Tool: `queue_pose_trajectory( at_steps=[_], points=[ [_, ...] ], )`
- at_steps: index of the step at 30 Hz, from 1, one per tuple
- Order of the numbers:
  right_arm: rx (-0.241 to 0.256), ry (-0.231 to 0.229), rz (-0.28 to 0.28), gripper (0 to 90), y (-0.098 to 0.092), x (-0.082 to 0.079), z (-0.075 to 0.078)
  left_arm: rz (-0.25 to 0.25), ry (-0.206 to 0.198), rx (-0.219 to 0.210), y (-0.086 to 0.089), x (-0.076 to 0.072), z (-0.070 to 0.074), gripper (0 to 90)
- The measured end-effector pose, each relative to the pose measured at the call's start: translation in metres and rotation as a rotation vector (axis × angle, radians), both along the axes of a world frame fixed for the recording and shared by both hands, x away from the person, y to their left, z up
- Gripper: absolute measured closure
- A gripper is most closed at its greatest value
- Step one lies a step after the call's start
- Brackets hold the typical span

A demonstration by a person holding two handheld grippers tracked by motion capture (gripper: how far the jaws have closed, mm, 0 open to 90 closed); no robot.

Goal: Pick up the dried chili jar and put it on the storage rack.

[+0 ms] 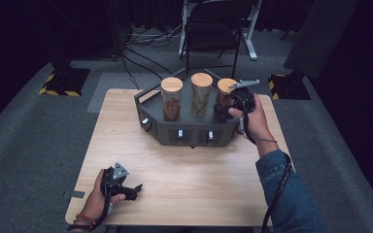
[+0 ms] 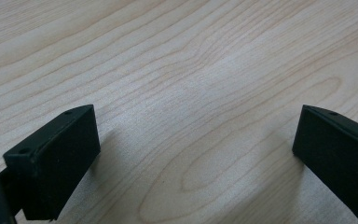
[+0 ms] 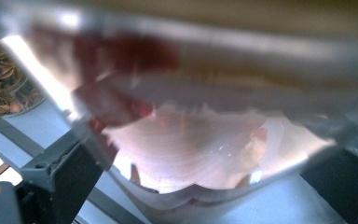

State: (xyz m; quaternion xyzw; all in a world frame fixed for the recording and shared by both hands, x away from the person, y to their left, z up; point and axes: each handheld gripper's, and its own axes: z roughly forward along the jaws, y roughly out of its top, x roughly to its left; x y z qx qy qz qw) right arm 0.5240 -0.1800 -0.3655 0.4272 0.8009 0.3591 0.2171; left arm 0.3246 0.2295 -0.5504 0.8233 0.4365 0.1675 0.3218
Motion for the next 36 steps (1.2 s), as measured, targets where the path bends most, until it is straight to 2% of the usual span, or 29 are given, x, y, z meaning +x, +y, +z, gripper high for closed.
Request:
queue_pose_trajectory(
  at_steps=[15, 25, 28, 36],
  points=[
    [-0.019, -0.007, 0.058, 2.7, 0.004, -0.003, 0.0, 0.0, 0.0, 0.0, 0.0, 0.0, 0.0, 0.4],
    [-0.038, -0.038, 0.062, 2.7, 0.001, -0.007, 0.005, 0.0, 0.0, 0.0, 0.0, 0.0, 0.0, 0.4],
    [-0.062, -0.051, 0.066, 2.7, -0.001, -0.009, 0.006, 0.001, -0.001, 0.0, 0.0, 0.0, 0.0, 0.4],
    [-0.067, -0.074, 0.077, 2.7, -0.009, -0.015, 0.01, 0.0, 0.0, 0.0, 0.0, 0.0, 0.0, 0.4]
  ],
)
